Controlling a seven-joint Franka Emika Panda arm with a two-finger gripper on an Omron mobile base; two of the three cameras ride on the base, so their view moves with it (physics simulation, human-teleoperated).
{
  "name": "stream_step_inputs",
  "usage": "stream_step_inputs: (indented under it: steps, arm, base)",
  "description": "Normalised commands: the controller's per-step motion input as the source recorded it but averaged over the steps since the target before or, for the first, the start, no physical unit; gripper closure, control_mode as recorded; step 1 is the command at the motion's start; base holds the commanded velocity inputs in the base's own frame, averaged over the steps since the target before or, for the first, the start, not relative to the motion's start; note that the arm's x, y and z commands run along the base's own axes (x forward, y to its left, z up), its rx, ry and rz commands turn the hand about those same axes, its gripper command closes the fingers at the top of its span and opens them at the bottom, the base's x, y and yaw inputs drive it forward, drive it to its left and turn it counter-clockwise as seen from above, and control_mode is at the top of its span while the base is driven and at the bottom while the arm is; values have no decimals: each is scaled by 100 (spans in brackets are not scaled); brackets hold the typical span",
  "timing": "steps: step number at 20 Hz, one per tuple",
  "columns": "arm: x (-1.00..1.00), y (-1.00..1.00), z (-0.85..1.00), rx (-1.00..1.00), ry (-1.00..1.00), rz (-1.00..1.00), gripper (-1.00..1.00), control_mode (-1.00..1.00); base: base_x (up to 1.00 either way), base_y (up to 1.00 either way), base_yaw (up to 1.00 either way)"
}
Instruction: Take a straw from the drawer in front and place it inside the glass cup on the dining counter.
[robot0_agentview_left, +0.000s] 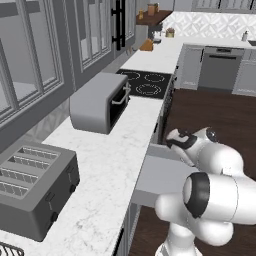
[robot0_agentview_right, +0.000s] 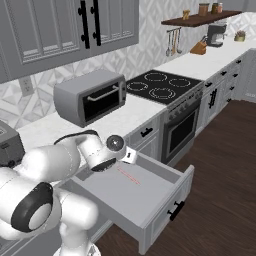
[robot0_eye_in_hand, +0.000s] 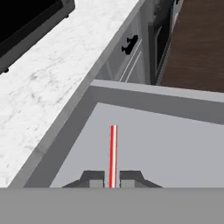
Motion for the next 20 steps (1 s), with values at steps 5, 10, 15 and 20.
stream_step_inputs:
  steps: [5,10,15,20]
  arm:
    - [21,0,100,0,11,0,100,-100]
    - [-6,0,100,0,19,-2,100,-100]
    - [-55,0,100,0,11,-1,100,-100]
    - [-56,0,100,0,13,0,100,-100]
  base:
    - [0,0,0]
    - [0,0,0]
    - [0,0,0]
    - [0,0,0]
